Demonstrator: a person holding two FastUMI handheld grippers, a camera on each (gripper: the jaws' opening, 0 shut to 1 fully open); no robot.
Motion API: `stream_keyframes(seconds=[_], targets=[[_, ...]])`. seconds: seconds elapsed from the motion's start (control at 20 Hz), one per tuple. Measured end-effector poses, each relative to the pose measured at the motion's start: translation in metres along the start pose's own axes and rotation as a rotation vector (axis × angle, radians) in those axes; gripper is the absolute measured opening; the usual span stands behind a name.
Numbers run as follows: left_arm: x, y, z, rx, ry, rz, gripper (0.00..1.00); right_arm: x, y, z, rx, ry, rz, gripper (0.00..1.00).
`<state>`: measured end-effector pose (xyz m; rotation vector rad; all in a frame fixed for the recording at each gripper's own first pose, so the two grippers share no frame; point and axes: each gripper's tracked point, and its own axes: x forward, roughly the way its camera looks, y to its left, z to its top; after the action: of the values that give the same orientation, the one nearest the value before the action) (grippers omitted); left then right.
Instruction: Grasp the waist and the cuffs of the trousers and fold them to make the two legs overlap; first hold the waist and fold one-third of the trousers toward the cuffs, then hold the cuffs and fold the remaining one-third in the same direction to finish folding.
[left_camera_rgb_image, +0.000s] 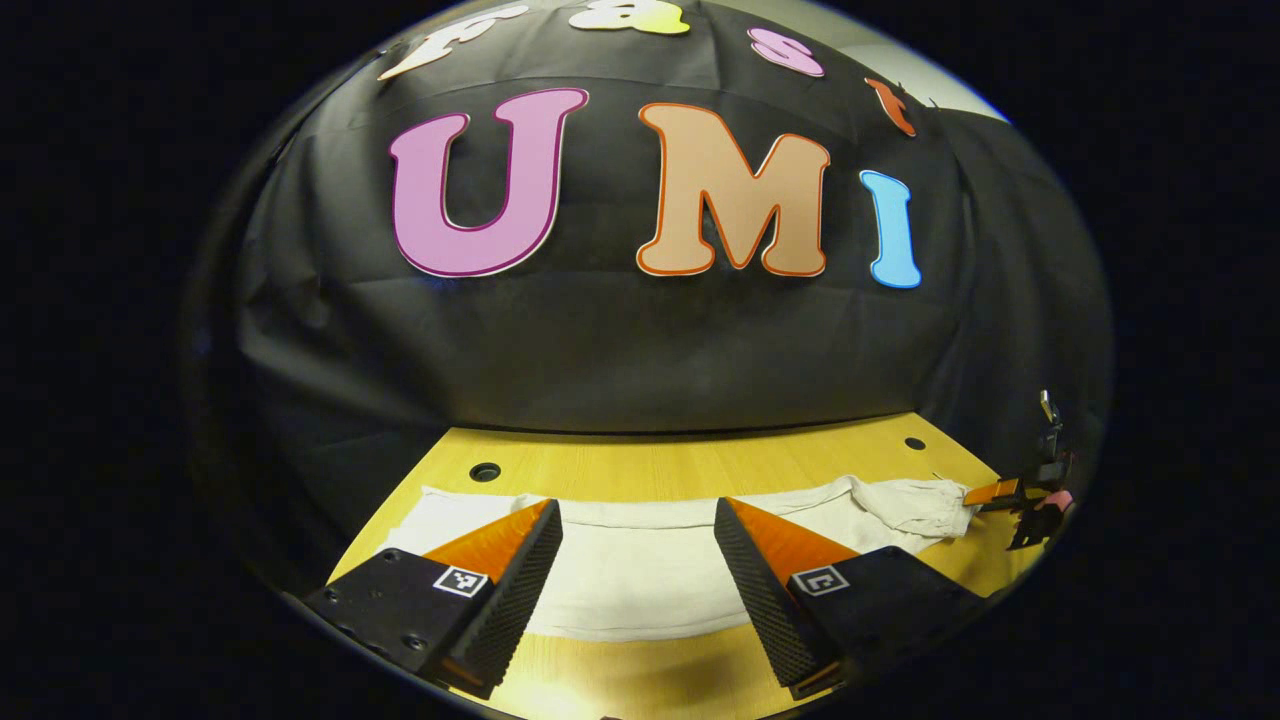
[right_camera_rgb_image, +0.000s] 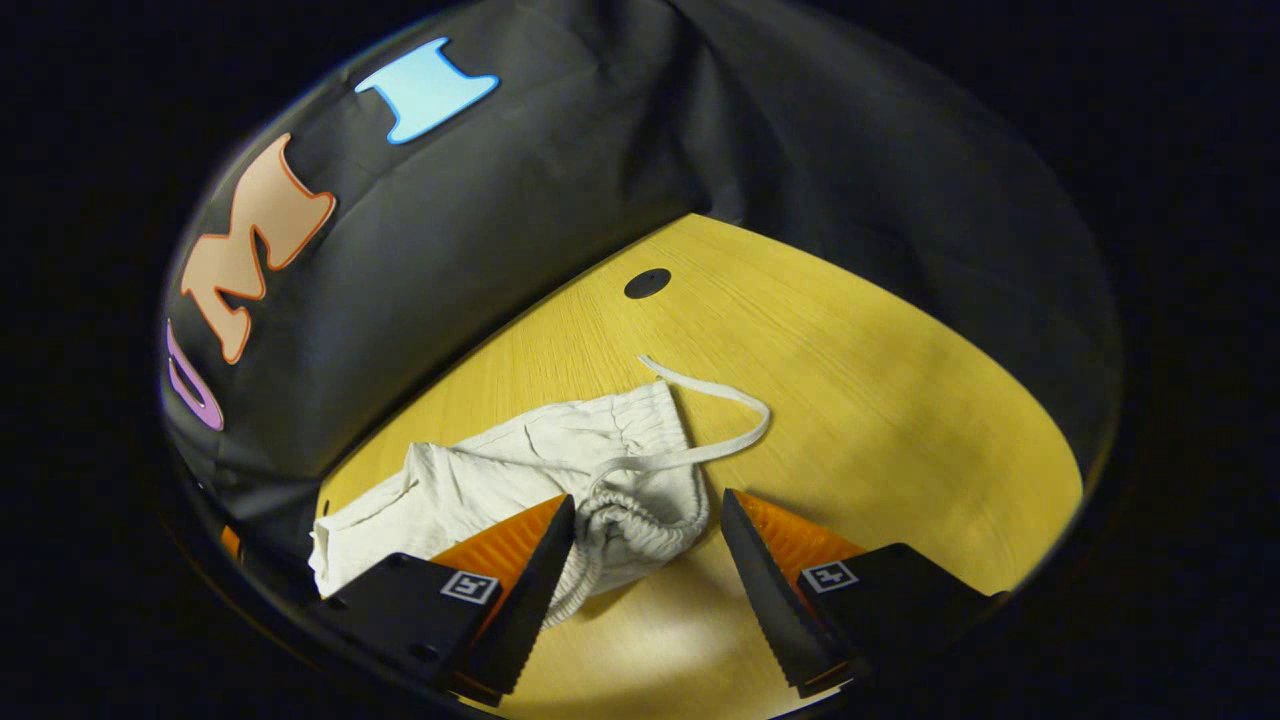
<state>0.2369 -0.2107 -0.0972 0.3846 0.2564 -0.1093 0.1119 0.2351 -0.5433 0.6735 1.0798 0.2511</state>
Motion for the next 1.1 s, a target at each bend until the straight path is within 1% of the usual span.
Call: stream_keyframes(seconds=[0.05, 0.1, 0.15, 0.2, 0.25, 0.3, 0.4, 0.45, 0.5, 0.55, 0.6, 0.65, 0.7, 0.75, 0.9, 1.1], targets=[[0.000, 0.001, -0.001, -0.003, 0.003, 0.009, 0.94, 0.002, 0.002, -0.004, 0.005, 0.015, 0.010, 0.93], [0.000, 0.003, -0.002, -0.005, 0.005, 0.014, 0.94, 0.004, 0.000, -0.007, 0.003, 0.012, 0.006, 0.86], [-0.001, 0.003, -0.003, -0.008, 0.006, 0.018, 0.94, 0.005, 0.001, -0.007, 0.009, 0.008, 0.008, 0.82], [-0.001, 0.004, -0.004, -0.013, 0.009, 0.022, 0.94, 0.004, 0.003, -0.004, 0.037, -0.007, 0.013, 0.72], [0.001, 0.004, -0.006, -0.020, 0.012, 0.026, 0.94, 0.004, 0.007, -0.003, 0.055, -0.010, 0.030, 0.64], [0.001, 0.004, -0.007, -0.027, 0.014, 0.029, 0.94, 0.003, 0.007, -0.005, 0.061, -0.010, 0.024, 0.51], [0.000, 0.004, -0.008, -0.043, 0.012, 0.027, 0.94, 0.003, 0.010, -0.003, 0.052, -0.022, 0.019, 0.32], [0.000, 0.006, -0.009, -0.046, 0.013, 0.025, 0.94, 0.002, 0.011, -0.003, 0.041, -0.031, 0.014, 0.37], [0.000, 0.008, -0.010, -0.045, 0.017, 0.026, 0.94, -0.002, 0.013, 0.000, 0.024, -0.042, 0.010, 0.26], [0.000, 0.011, -0.011, -0.039, 0.019, 0.025, 0.94, -0.006, 0.017, 0.002, 0.007, -0.055, 0.006, 0.26], [0.000, 0.014, -0.011, -0.037, 0.018, 0.026, 0.94, -0.013, 0.021, 0.005, -0.008, -0.071, 0.008, 0.31], [0.000, 0.018, -0.010, -0.041, 0.014, 0.024, 0.94, -0.020, 0.026, 0.009, -0.018, -0.089, 0.010, 0.31], [0.001, 0.021, -0.010, -0.049, 0.010, 0.021, 0.94, -0.026, 0.034, 0.012, -0.028, -0.104, 0.015, 0.26], [0.002, 0.026, -0.011, -0.058, 0.009, 0.020, 0.94, -0.033, 0.044, 0.016, -0.038, -0.123, 0.018, 0.31], [0.001, 0.042, -0.019, -0.088, 0.022, 0.015, 0.94, -0.054, 0.074, 0.025, -0.086, -0.179, 0.024, 0.31], [-0.001, 0.075, -0.028, -0.132, 0.027, 0.015, 0.94, -0.079, 0.147, 0.032, -0.159, -0.260, 0.080, 0.31]])
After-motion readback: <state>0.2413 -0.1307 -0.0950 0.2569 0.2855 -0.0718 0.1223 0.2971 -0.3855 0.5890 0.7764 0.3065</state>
